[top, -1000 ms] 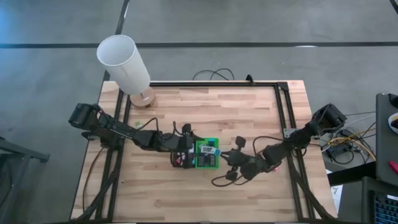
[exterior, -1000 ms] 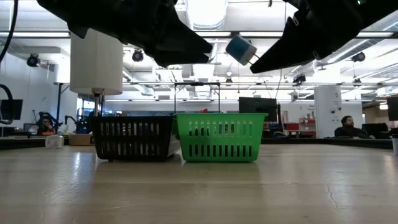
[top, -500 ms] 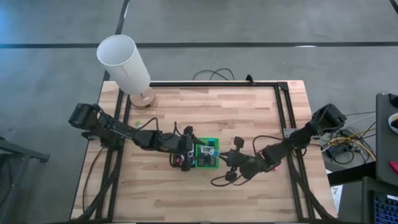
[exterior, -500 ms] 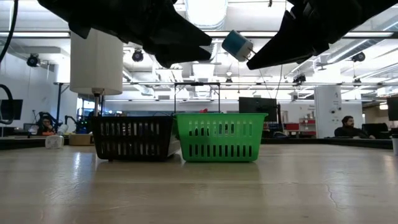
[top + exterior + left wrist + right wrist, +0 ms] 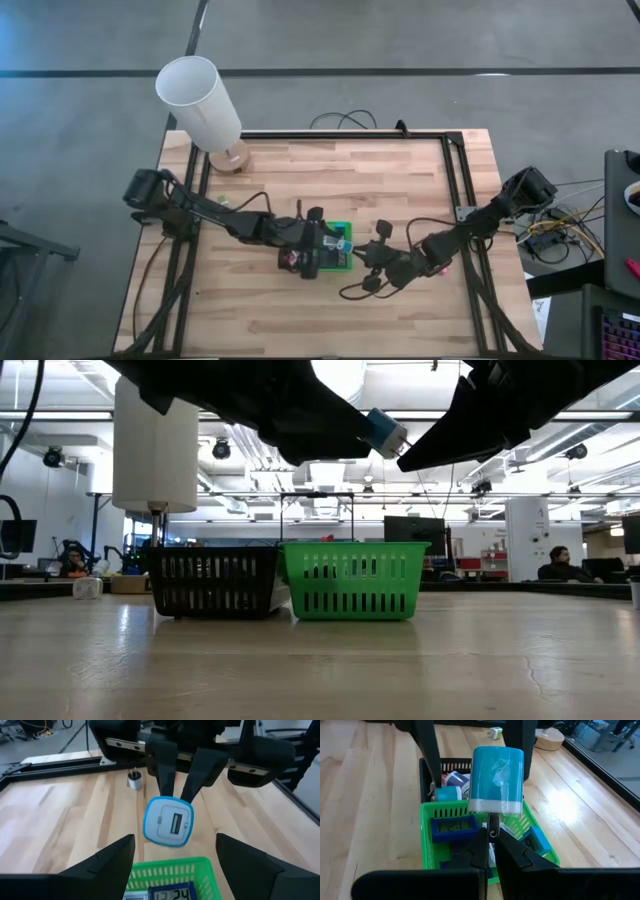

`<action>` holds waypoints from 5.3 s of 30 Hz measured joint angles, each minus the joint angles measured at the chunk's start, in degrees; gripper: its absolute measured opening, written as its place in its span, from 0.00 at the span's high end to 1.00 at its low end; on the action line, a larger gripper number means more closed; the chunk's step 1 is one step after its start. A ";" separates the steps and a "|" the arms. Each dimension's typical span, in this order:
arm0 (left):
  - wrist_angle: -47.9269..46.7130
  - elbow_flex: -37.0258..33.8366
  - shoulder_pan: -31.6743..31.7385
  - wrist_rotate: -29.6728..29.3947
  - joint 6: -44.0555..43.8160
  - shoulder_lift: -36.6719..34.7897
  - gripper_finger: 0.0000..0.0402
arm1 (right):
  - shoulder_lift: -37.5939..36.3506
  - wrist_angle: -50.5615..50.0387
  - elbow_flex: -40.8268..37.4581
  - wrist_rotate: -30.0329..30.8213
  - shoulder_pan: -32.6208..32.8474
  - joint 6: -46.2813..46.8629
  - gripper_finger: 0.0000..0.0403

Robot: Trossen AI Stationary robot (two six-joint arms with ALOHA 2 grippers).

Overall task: Pick & Place Office items
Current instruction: Put the blue white charger adapter into the black bin

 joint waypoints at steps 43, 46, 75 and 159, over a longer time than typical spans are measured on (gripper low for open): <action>0.50 2.25 0.17 -1.06 1.40 1.31 0.29 | 0.03 -0.04 0.00 -0.36 0.00 0.46 0.97; 0.51 2.23 0.17 -1.06 1.17 1.33 0.29 | 0.05 -0.04 0.00 -0.35 0.00 0.48 0.97; 0.45 2.14 0.44 0.39 3.15 1.33 0.69 | 0.05 -0.13 0.00 -0.28 -0.02 0.46 0.97; -51.24 2.88 -0.44 -8.55 -21.68 -10.06 0.69 | -0.01 -8.99 -0.28 -2.17 0.02 7.13 0.26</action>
